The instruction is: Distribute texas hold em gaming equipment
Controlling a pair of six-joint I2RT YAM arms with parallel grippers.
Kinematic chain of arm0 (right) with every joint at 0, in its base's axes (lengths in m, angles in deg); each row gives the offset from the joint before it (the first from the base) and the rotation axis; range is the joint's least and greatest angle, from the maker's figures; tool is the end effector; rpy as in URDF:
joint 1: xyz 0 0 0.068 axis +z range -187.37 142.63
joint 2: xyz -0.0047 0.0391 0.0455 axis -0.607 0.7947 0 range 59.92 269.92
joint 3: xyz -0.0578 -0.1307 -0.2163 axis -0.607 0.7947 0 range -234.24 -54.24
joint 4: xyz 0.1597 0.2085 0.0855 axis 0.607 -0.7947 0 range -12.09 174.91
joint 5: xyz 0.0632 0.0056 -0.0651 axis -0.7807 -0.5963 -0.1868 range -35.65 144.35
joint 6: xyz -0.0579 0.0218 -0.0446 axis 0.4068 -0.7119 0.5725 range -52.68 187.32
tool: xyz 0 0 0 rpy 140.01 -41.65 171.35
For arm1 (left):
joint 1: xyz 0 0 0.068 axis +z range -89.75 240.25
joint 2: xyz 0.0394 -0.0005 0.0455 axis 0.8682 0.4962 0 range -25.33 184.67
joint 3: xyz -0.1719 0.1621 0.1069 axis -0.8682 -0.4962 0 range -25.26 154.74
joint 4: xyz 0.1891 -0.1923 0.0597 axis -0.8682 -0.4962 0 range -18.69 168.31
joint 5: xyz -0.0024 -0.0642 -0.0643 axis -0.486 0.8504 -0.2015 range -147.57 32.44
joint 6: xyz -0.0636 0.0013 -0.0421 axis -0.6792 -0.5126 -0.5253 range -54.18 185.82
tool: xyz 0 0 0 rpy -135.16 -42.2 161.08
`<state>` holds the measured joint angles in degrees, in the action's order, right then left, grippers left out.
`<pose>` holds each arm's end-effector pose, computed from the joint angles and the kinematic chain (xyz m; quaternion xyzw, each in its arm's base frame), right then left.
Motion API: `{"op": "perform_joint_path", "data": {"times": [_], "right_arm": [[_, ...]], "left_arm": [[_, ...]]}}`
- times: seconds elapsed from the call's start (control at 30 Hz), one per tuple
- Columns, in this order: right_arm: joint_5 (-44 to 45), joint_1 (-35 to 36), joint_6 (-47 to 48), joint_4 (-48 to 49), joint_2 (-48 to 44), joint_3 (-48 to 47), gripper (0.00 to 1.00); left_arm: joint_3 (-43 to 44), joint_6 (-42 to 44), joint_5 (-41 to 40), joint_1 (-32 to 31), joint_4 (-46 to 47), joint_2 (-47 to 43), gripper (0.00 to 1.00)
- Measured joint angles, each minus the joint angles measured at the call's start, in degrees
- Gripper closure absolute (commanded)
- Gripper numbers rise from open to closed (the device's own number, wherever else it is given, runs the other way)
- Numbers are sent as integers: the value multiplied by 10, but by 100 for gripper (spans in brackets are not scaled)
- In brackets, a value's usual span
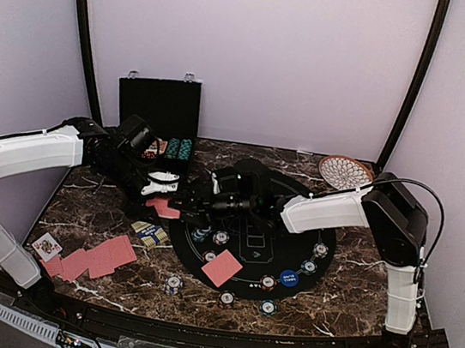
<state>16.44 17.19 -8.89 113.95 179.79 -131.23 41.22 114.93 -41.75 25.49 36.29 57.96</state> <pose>0.2562 0.4285 0.1669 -0.0570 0.7688 0.6368 0.0104 0.2595 -0.2016 0.2274 0.6651 0.6850 -0.0983 0.2806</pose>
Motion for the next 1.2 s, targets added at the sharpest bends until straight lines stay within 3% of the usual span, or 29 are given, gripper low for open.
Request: {"op": "perform_joint_path", "data": {"times": [0.47,1.03,1.2], "right_arm": [[-5,14,-23,29,19,-30,62],[-11,3,17,-23,4,-9,68],[-11,0,23,-23,-8,9,68]], "left_arm": [[0,0,-2,0,1,-1,61],[0,0,-3,-1,0,-1,61],[0,0,-3,-2,0,-1,57]]}}
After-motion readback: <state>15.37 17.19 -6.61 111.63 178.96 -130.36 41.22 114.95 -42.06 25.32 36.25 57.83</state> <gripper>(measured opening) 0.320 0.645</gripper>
